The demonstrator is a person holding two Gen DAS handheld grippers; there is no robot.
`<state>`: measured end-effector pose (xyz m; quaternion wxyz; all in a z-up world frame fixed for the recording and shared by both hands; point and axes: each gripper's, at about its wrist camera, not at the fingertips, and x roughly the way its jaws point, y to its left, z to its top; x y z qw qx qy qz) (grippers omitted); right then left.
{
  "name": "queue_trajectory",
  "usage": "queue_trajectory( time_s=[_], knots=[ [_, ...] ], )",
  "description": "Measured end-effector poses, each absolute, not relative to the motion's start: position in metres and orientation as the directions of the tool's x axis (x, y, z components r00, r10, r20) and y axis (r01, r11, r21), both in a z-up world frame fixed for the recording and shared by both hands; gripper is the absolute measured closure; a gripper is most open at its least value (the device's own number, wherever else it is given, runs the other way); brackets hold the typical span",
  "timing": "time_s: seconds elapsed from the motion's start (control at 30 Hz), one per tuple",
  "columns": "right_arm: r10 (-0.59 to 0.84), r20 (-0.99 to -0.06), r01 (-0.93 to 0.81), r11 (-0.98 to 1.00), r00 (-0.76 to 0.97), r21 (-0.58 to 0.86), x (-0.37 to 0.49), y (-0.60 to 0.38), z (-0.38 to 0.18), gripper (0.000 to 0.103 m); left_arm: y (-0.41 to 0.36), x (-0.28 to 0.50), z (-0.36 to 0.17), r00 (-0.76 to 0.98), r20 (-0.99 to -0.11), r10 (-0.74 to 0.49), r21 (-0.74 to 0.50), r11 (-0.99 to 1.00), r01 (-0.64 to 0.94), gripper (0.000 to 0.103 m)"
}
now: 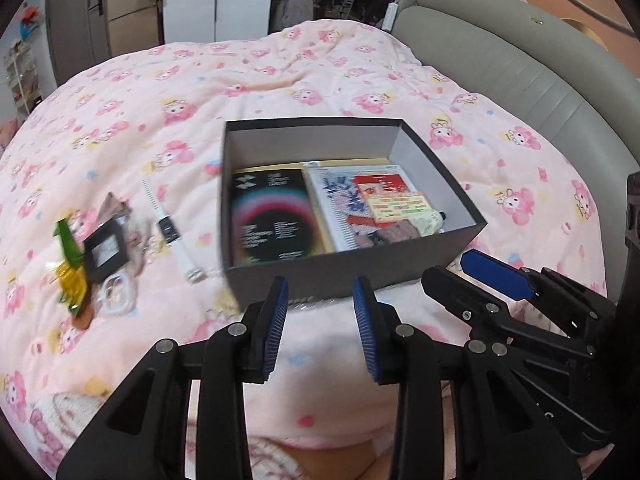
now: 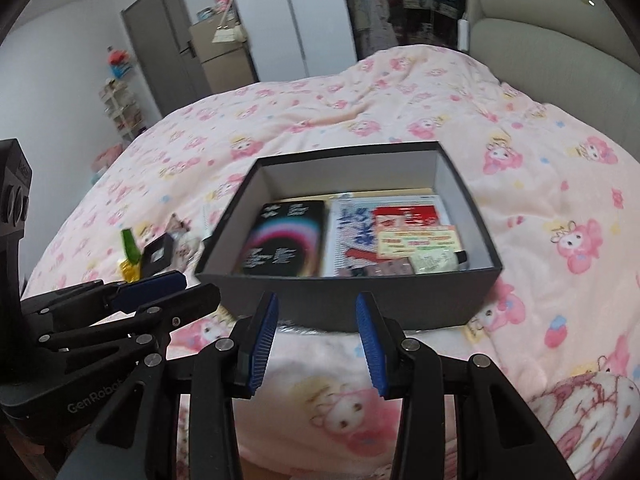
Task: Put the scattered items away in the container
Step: 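Withdraw both grippers from the box and move toward the scattered items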
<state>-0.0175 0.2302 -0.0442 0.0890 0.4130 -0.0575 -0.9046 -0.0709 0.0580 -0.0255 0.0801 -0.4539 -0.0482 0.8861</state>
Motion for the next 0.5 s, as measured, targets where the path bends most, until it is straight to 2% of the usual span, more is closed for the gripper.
queue_trajectory(
  time_s=[0.5],
  knots=[
    [-0.289, -0.746, 0.297, -0.946, -0.6, 0.127, 0.005, 0.143, -0.034, 0.066, -0.016, -0.015, -0.02, -0.587, -0.798, 0.137, -0.165, -0.986, -0.007, 0.069]
  ],
)
